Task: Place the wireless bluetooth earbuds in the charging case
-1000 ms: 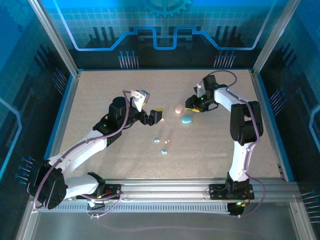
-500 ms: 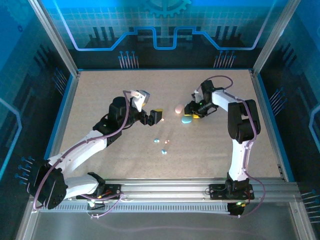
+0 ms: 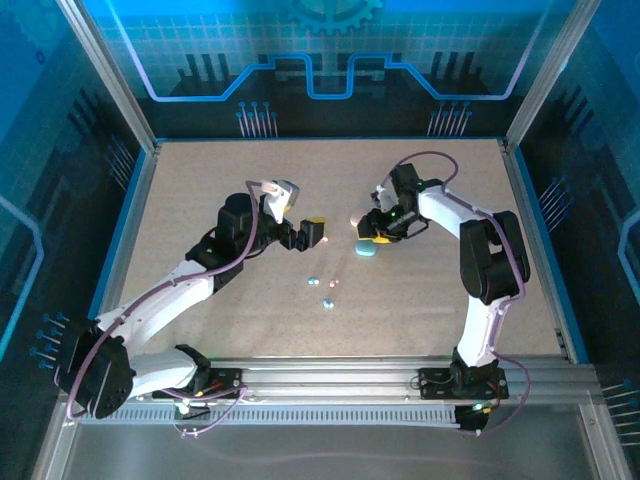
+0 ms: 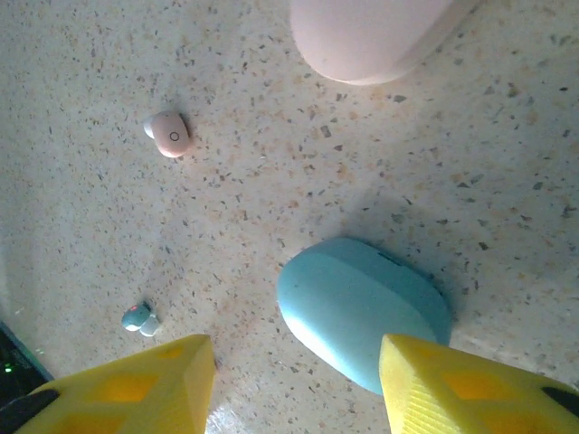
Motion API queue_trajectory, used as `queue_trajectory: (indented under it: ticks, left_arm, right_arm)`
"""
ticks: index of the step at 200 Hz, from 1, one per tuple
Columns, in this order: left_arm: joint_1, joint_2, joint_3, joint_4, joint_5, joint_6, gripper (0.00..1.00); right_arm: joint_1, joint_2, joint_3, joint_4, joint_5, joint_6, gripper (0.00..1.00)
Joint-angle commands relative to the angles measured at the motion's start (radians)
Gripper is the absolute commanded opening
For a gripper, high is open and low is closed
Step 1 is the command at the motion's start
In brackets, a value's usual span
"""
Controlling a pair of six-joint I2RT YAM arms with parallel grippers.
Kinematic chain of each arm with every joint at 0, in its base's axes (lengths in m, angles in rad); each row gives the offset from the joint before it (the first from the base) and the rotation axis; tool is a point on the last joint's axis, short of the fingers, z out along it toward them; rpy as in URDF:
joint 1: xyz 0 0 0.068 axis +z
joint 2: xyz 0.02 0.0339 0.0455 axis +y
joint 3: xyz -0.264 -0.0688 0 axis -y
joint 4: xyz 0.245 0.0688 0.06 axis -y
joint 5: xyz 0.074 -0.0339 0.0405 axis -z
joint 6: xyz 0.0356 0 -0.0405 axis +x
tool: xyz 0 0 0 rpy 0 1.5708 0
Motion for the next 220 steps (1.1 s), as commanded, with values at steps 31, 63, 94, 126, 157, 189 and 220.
queue_trajectory:
  ticks: [31,63,94,126,157,189,220]
  left_arm:
    - [0.010,-0.007,0.019,0.005,0.012,-0.025,0.99]
    - [0.012,-0.025,0.000,0.013,-0.003,-0.021,0.99]
    - [0.015,-0.021,0.005,0.013,0.003,-0.023,0.99]
    - [0.015,-0.014,0.009,0.016,0.010,-0.031,0.99]
    - [0.015,-0.019,0.002,0.016,0.009,-0.034,0.99]
    - [0.015,-0.017,0.005,0.017,0.007,-0.033,0.99]
    - [0.015,-0.009,0.004,0.022,0.011,-0.036,0.99]
  right_arm:
    - [-0.004,0.060,0.101,-0.040,0.100,-0.042,0.54]
    - [-0.004,0.108,0.107,-0.010,0.011,-0.025,0.55]
    - [-0.002,0.121,0.060,0.019,-0.060,-0.005,0.55]
    - [0.004,0.079,-0.016,0.068,-0.109,0.036,0.55]
    - [0.016,0.038,-0.072,0.089,-0.118,0.069,0.55]
    - [0.036,0.009,-0.098,0.094,-0.087,0.086,0.56]
    - [0.086,-0.002,-0.084,0.065,0.062,0.055,0.58]
